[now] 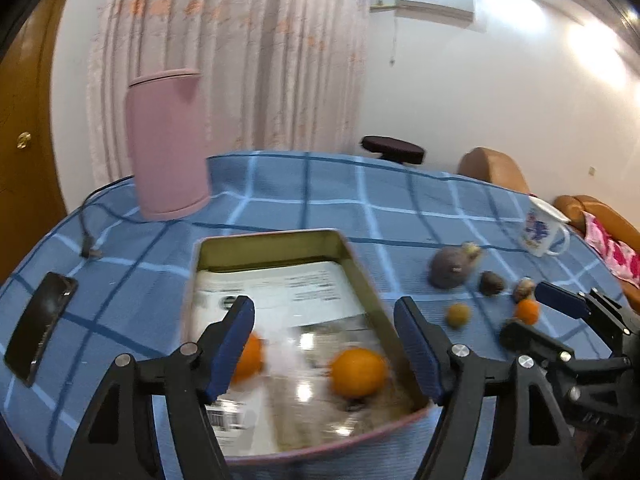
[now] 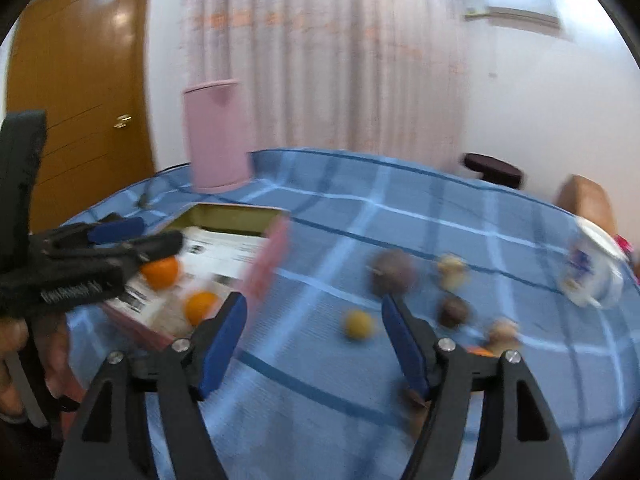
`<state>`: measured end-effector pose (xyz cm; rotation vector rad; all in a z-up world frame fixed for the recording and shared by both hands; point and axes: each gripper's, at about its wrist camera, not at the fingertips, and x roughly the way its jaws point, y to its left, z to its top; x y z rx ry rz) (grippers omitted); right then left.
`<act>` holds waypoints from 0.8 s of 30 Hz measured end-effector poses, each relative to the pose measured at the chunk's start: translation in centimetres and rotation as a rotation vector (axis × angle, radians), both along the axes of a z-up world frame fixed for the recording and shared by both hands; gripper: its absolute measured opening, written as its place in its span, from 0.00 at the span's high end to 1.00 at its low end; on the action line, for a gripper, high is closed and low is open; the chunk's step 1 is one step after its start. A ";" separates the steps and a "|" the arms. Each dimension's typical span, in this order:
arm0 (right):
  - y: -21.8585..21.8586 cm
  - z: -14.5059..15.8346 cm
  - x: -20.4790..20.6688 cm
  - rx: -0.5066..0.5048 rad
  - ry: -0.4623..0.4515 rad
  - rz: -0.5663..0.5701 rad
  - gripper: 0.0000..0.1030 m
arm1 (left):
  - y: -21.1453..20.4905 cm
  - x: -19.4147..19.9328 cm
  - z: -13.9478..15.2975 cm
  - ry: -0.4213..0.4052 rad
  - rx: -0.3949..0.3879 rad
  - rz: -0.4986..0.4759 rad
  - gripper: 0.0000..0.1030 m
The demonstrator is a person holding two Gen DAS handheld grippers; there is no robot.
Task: Organize fruits
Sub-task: 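Open both tools to drop the oranges into the tin box, then grasp the brown dried fruit with the left tool while the right tool grasps the brown round fruit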
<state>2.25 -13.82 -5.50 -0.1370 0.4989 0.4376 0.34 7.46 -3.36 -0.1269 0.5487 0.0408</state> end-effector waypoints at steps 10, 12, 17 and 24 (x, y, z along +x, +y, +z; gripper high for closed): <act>-5.9 -3.3 0.9 0.001 0.131 -0.151 0.42 | -5.7 0.6 -0.3 0.025 0.051 -0.125 0.29; -5.6 -3.6 1.1 0.006 0.152 -0.125 0.46 | -6.2 0.6 -0.3 0.027 0.059 -0.133 0.29; -5.0 -4.7 1.7 -0.022 0.196 -0.106 0.61 | -7.2 0.9 -0.5 0.038 0.063 -0.158 0.29; -5.9 -4.9 1.4 0.023 0.195 -0.107 0.69 | -9.6 1.6 -1.0 0.060 0.067 -0.234 0.29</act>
